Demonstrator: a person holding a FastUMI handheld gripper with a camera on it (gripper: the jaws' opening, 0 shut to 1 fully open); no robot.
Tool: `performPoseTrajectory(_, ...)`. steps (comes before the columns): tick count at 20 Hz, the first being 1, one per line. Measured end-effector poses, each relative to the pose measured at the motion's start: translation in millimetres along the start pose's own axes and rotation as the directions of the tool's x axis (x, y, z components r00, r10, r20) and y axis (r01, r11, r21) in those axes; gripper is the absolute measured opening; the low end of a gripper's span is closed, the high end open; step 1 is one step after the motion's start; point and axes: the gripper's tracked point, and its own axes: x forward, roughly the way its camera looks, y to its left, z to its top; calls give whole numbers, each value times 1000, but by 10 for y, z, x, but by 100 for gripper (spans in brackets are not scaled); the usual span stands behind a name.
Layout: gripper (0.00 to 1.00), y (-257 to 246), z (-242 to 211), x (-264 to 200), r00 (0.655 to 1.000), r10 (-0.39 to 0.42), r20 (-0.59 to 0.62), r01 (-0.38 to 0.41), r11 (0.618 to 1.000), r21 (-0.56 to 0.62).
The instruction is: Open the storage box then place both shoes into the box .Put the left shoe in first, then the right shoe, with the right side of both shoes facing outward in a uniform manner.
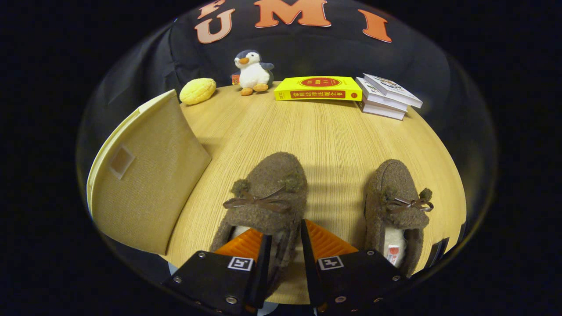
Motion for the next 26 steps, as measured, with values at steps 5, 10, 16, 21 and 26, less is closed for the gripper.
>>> performPoseTrajectory(5, 19, -30, 2, 90, 1000, -25, -13, 26, 998, 59)
performPoseTrajectory(10, 6, 25, 34, -45, 996, 3, -86, 11, 987, 158)
performPoseTrajectory(16, 6, 320, 539, -628, 998, 53, -39, -45, 981, 189)
performPoseTrajectory(21, 6, 695, 1091, -1166, 997, 79, 23, -82, 983, 163)
performPoseTrajectory(26, 5, 1335, 1445, -1431, 983, 176, 50, -183, 966, 185)
